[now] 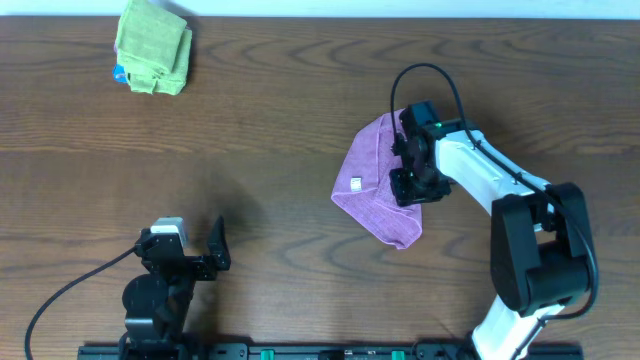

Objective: Fold the cloth
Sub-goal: 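Lower the pink cloth onto the table and drag it right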

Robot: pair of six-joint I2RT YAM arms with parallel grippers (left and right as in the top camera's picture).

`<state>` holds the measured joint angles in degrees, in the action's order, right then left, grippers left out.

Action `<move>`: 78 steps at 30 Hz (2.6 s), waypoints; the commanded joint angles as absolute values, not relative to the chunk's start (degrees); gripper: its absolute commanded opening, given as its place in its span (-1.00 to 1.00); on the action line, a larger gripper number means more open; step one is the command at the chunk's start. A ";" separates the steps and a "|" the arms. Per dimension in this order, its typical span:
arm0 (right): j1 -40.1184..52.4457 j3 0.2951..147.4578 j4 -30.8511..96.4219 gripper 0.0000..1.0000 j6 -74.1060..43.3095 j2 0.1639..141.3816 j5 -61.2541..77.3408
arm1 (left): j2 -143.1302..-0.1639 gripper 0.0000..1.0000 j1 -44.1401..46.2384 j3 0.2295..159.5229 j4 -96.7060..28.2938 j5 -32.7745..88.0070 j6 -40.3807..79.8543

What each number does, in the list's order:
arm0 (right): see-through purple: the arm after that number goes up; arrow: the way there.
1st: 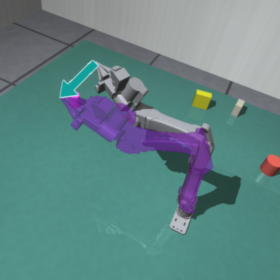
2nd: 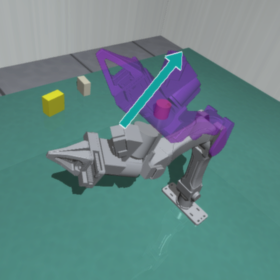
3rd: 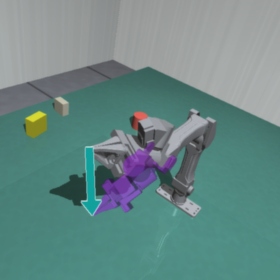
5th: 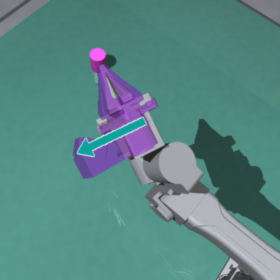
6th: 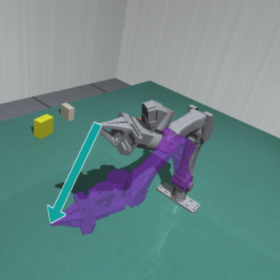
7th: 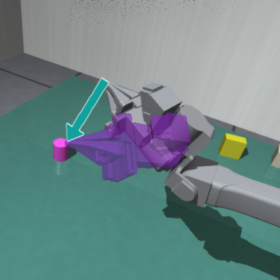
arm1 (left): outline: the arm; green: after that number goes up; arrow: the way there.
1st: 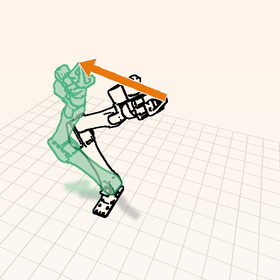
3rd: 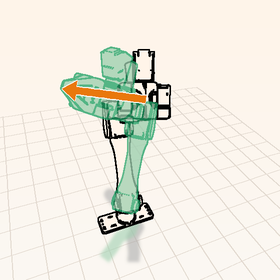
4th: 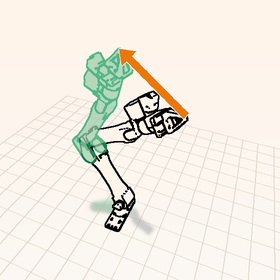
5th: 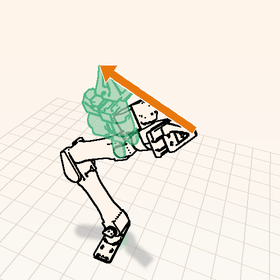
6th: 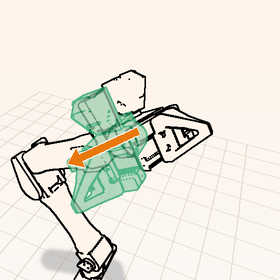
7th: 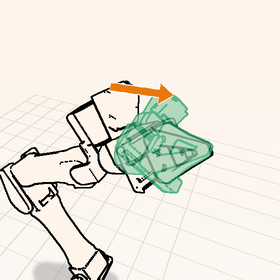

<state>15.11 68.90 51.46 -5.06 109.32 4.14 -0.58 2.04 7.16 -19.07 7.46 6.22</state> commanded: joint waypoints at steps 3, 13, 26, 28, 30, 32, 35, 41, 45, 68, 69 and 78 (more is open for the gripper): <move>14.96 68.55 50.59 -0.49 -3.49 108.03 4.54 | -0.25 0.90 2.17 5.89 -19.42 7.05 6.85; 15.03 68.45 48.69 -0.49 -2.48 109.03 4.54 | -0.25 0.90 2.17 5.89 -19.42 7.05 6.85; 15.07 65.91 45.60 -0.46 -1.19 109.43 4.34 | -0.25 0.91 2.17 5.89 -19.42 7.05 6.85; 15.07 65.28 45.01 -0.51 -1.19 109.47 4.36 | -0.25 0.91 2.17 5.89 -19.40 7.03 6.85; 15.07 64.82 44.66 -0.63 -1.19 109.47 4.36 | -0.25 0.90 2.17 5.89 -19.42 7.05 6.85; 15.07 64.79 44.64 -0.78 -1.19 109.47 4.34 | -0.25 0.91 2.17 5.89 -19.42 7.03 6.85; 15.07 64.84 44.66 -0.97 -1.23 109.47 4.36 | -0.25 0.90 2.17 5.89 -19.42 7.05 6.85; 15.07 68.99 49.52 -0.97 -1.89 109.34 4.34 | -0.25 0.90 2.17 5.89 -19.42 7.05 6.85; 15.03 72.95 53.93 -0.97 -1.89 109.34 4.25 | -0.25 0.91 2.17 5.89 -19.42 7.05 6.85; 15.03 78.39 65.60 -0.97 -6.85 109.30 -4.67 | -0.25 0.90 2.17 5.89 -19.42 7.05 6.85; 15.03 78.39 65.69 -0.97 -6.85 109.30 -4.73 | -0.25 0.91 2.17 5.89 -19.42 7.05 6.85; 12.12 78.37 70.59 -0.97 -18.33 109.30 -17.41 | -0.25 0.90 2.17 5.89 -19.42 7.05 6.85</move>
<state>14.17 77.43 69.58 -12.23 109.25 -10.39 -0.58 2.04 7.16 -19.07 7.46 6.22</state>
